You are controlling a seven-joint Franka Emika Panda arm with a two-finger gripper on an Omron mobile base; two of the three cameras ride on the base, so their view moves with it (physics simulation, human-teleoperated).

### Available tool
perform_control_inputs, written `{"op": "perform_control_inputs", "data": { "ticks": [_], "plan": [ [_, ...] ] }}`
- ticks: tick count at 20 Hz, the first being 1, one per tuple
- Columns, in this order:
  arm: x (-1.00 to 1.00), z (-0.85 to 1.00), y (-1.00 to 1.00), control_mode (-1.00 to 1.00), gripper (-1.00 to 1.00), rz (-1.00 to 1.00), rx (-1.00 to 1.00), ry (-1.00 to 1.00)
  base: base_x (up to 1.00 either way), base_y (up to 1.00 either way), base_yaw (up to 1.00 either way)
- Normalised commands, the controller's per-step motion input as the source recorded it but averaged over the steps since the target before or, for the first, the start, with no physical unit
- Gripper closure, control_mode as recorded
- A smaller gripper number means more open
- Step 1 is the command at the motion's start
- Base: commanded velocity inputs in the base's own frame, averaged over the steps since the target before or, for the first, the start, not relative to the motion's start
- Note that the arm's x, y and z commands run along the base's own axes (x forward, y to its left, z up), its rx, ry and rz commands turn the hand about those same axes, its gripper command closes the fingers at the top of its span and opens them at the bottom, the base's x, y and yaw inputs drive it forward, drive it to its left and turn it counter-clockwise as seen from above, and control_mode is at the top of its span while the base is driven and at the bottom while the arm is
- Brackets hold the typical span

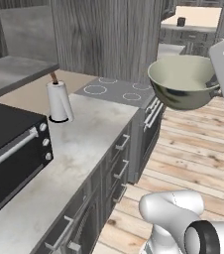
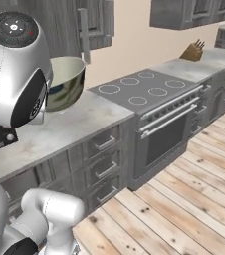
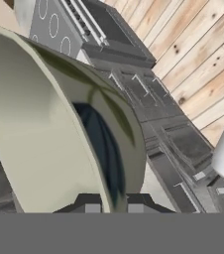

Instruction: Move the bowls from the cabinet to the plates on the dining table.

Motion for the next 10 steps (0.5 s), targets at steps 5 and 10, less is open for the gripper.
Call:
{"op": "perform_control_inputs", "data": {
  "ticks": [5, 10],
  "plan": [
    [0.0, 0.0, 0.0, 1.0, 1.0, 0.0, 0.0, 0.0, 0.0, 0.0, -0.25],
    [0.0, 0.0, 0.0, 1.0, 1.0, 0.0, 0.0, 0.0, 0.0, 0.0, -0.25]
  ]
}}
